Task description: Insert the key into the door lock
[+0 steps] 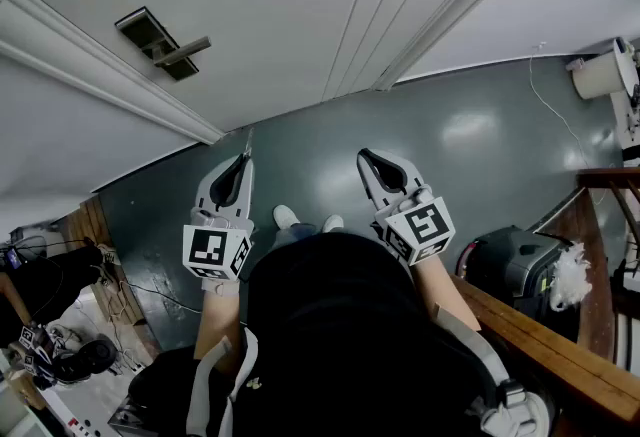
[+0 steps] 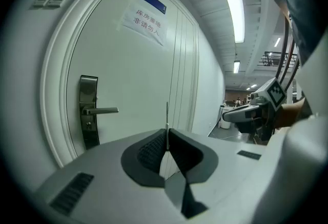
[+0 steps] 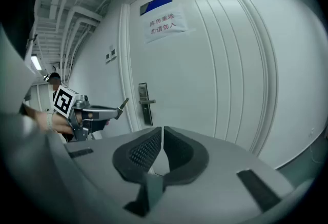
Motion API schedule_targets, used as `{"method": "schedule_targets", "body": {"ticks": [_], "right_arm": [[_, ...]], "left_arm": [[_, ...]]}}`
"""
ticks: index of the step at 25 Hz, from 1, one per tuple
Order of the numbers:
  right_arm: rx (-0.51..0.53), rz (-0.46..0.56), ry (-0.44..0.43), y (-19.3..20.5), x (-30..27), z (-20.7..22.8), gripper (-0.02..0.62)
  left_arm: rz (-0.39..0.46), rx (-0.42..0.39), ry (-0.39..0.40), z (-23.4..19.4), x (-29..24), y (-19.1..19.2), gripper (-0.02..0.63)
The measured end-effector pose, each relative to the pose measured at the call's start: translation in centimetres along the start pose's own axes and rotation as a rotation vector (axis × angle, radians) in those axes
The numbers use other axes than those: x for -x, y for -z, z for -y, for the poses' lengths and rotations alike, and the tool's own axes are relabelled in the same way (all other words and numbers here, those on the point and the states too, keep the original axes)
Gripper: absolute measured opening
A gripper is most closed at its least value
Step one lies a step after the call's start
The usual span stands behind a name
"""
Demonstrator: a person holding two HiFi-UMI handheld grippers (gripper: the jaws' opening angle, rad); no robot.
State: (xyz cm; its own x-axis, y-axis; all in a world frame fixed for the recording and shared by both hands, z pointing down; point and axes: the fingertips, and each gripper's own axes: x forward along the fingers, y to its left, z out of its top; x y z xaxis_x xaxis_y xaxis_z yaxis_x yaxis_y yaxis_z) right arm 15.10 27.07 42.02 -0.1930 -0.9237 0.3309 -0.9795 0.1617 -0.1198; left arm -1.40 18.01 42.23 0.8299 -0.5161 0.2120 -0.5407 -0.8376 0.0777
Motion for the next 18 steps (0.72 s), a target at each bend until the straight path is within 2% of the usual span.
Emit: {"method": "schedule_targets", "body": {"ticks": [8,13,18], "right_arm": [[0.008,-0.006,0.016,-0.3,-3.9,-3.5,0.025],[-0.007,0.003,0.047,-1.2,-5.3,-3.6,0.025],[-0.029,-0.016,0.027,-1.3,-6.9,-3.2,0.026]], "left_arm": [[0.006,-0.01,0.019,-4.3,1.0,0.5,0.028],[-0.003,-0.028,0.024,-6.1,0.4,0.6,0.028],[-0.029,-0.052,0.006,-6.9,-0.3,0.6,0.028]]}}
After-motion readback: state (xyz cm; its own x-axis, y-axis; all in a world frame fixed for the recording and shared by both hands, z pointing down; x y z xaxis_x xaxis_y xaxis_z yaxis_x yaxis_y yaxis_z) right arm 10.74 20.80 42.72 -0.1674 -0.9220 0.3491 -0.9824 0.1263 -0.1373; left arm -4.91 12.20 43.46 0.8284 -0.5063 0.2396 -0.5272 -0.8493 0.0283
